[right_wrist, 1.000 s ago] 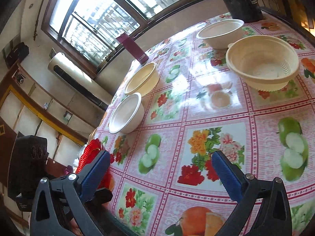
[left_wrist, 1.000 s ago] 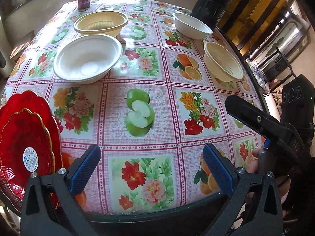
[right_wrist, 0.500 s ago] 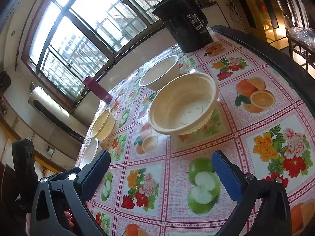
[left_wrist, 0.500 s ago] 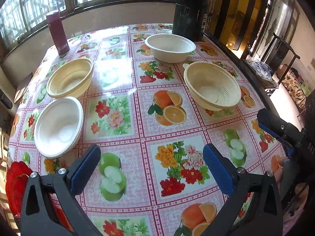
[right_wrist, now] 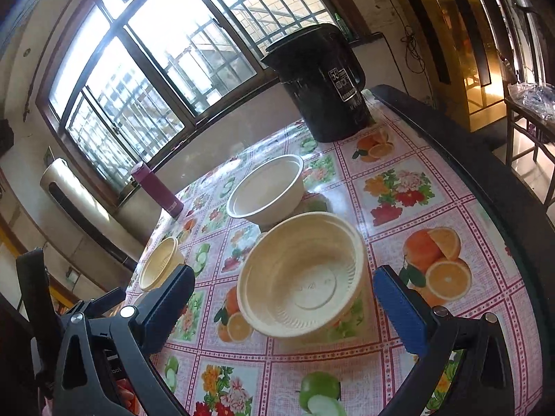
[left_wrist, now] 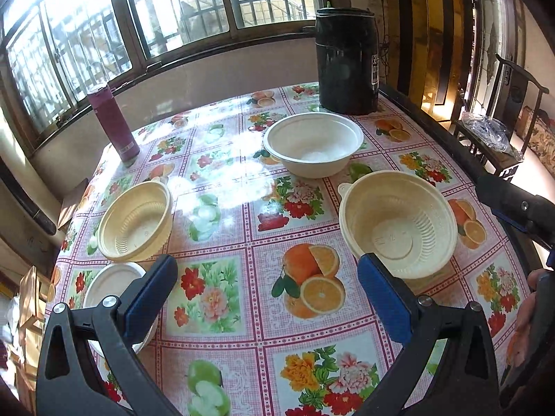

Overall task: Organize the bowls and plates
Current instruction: 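Move the right gripper toward the cream colander bowl with a handle, then close the right gripper on the cream colander bowl rim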

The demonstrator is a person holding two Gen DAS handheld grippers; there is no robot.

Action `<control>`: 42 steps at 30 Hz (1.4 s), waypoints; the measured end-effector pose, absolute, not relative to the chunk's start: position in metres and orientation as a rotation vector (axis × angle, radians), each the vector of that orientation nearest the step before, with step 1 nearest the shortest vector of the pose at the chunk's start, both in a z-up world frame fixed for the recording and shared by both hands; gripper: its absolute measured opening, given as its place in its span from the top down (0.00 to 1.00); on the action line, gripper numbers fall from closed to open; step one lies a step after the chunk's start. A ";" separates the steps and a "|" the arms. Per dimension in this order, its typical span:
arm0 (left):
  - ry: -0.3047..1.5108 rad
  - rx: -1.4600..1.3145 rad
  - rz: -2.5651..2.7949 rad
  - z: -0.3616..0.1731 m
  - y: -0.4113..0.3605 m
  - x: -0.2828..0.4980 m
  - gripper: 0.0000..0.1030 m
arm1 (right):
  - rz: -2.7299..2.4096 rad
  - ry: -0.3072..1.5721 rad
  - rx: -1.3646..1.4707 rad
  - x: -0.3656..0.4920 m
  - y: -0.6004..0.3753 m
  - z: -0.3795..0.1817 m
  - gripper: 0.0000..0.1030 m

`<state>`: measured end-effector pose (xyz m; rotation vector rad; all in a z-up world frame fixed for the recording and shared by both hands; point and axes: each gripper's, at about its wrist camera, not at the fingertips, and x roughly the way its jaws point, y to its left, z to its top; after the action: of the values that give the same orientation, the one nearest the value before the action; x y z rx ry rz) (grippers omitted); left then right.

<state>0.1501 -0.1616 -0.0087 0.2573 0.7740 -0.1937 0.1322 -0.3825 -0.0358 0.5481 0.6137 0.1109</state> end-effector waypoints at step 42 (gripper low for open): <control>1.036 0.026 -0.409 -0.069 -0.188 0.211 0.00 | 0.148 0.665 0.657 0.149 -0.399 -0.069 0.00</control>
<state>0.2107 -0.1883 -0.0693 0.0257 1.0362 -0.4091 0.1494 -0.3993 -0.0693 0.6566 0.6654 0.1480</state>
